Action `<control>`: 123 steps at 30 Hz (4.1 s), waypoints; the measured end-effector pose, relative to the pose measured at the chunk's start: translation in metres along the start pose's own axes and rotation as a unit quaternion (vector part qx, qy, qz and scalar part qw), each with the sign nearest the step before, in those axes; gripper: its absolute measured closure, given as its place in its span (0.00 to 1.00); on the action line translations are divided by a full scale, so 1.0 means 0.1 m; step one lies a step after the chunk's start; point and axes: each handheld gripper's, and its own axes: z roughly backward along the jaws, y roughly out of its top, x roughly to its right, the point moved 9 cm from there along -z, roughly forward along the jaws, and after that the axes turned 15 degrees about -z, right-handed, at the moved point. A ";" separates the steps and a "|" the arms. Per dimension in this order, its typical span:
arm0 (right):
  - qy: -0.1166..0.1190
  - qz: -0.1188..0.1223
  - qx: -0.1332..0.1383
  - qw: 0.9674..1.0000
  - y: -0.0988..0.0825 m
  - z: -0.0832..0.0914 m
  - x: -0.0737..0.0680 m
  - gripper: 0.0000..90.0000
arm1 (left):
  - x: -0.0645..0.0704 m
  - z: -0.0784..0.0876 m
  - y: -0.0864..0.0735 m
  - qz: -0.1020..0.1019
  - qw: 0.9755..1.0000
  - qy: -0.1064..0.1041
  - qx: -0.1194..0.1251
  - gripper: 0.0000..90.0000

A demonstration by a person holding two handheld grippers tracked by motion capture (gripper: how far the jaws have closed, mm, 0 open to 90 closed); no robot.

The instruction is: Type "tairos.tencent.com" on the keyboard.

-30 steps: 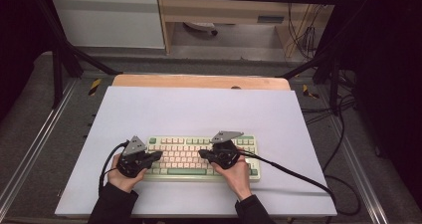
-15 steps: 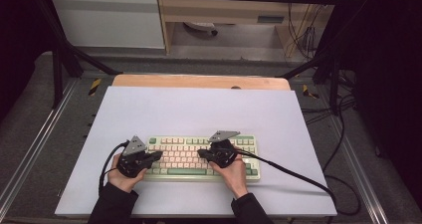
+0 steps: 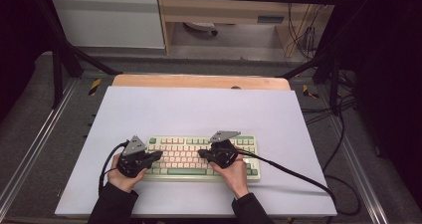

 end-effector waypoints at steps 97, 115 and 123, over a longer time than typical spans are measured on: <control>0.008 0.014 -0.001 1.000 -0.16 0.56 0.03 1.00 | 0.18 -0.33 0.25 -0.025 1.000 -0.010 -0.014 1.00; 0.009 0.006 0.008 1.000 -0.09 0.56 0.05 1.00 | 0.07 -0.05 0.05 -0.011 1.000 -0.004 -0.015 1.00; 0.009 -0.002 0.013 1.000 -0.04 0.55 0.06 1.00 | 0.05 0.00 -0.02 -0.009 1.000 -0.003 -0.016 1.00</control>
